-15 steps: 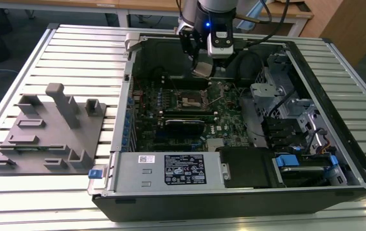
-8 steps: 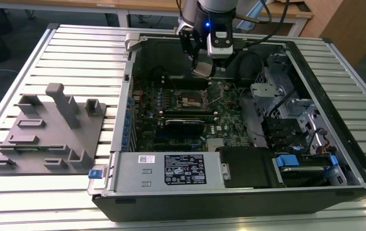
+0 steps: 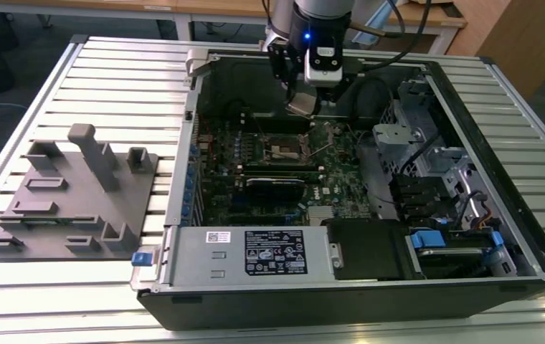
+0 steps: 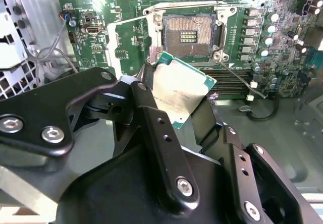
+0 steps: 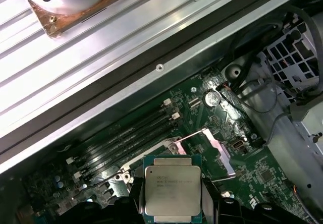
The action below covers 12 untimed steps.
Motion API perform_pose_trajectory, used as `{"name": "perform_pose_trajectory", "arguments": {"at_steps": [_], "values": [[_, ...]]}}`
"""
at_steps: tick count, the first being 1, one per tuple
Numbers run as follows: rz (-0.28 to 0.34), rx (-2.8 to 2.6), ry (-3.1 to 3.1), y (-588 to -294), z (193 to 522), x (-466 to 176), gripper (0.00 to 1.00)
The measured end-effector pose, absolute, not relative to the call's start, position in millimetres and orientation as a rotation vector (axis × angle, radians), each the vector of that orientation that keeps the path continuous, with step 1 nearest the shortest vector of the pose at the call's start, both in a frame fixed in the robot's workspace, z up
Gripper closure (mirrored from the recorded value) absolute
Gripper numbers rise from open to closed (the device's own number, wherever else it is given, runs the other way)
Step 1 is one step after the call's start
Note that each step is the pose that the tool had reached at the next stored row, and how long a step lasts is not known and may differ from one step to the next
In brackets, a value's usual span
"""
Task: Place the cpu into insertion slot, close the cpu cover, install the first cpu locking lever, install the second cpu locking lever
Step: 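Place the cpu into insertion slot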
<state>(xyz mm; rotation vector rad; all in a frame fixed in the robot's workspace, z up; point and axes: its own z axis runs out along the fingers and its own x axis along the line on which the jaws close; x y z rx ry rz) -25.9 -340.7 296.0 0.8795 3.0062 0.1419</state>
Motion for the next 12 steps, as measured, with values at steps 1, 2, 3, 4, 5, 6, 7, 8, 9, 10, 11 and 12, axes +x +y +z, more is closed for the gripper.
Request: {"name": "perform_pose_trajectory", "arguments": {"at_steps": [1, 2, 3, 4, 5, 6, 7, 8, 9, 10, 11, 12], "values": [[0.142, 0.879, 3.006, -340.7, 296.0, -25.9, 0.46], [0.142, 0.880, 3.006, -340.7, 296.0, -25.9, 0.46], [0.142, 0.880, 3.006, -340.7, 296.0, -25.9, 0.46], [0.142, 0.880, 3.006, -340.7, 296.0, -25.9, 0.46], [0.142, 0.880, 3.006, -340.7, 296.0, -25.9, 0.46], [0.142, 0.880, 3.006, -340.7, 296.0, -25.9, 0.46], [0.142, 0.880, 3.006, -340.7, 296.0, -25.9, 0.46], [0.142, 0.880, 3.006, -340.7, 296.0, -25.9, 0.46], [0.142, 0.880, 3.006, -340.7, 296.0, -25.9, 0.46], [0.142, 0.880, 3.006, -340.7, 296.0, -25.9, 0.46], [0.142, 0.880, 3.006, -340.7, 296.0, -25.9, 0.46], [0.142, 0.880, 3.006, -340.7, 296.0, -25.9, 0.46]]}}
